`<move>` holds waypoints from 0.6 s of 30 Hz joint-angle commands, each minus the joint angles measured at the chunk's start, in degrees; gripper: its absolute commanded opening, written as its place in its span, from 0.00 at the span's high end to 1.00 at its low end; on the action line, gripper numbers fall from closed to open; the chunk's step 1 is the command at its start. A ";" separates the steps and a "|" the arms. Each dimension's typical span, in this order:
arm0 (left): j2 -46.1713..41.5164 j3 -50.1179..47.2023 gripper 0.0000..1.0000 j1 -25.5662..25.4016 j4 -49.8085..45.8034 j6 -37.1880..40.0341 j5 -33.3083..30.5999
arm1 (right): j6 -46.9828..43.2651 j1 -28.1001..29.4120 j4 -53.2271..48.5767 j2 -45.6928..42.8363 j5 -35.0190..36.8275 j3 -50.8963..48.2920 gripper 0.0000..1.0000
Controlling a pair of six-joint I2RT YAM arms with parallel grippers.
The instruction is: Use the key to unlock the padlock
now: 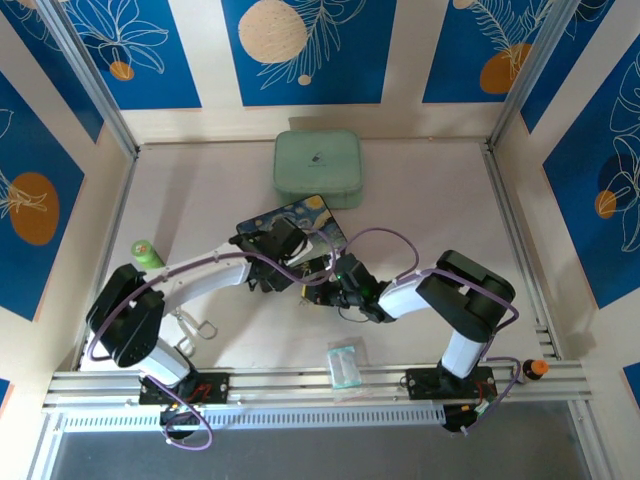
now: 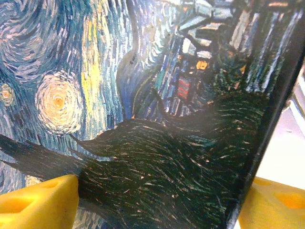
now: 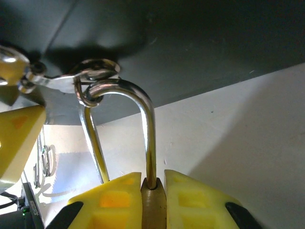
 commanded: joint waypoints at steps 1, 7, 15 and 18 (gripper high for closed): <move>3.16 -1.06 0.24 -1.07 -3.44 -0.37 2.89 | 2.88 -0.49 -4.14 2.41 -0.66 -2.46 0.95; 4.61 0.24 0.32 -1.07 -6.59 1.23 1.31 | 2.91 -1.77 -3.55 1.54 -1.25 -4.11 0.94; 6.24 -1.84 0.46 -1.77 -1.86 1.69 3.25 | 6.81 -1.80 6.44 3.02 -1.79 -6.17 0.95; 7.48 -1.70 0.47 -1.95 -3.01 1.83 2.35 | 10.72 -1.44 16.15 6.14 -0.55 -7.42 0.95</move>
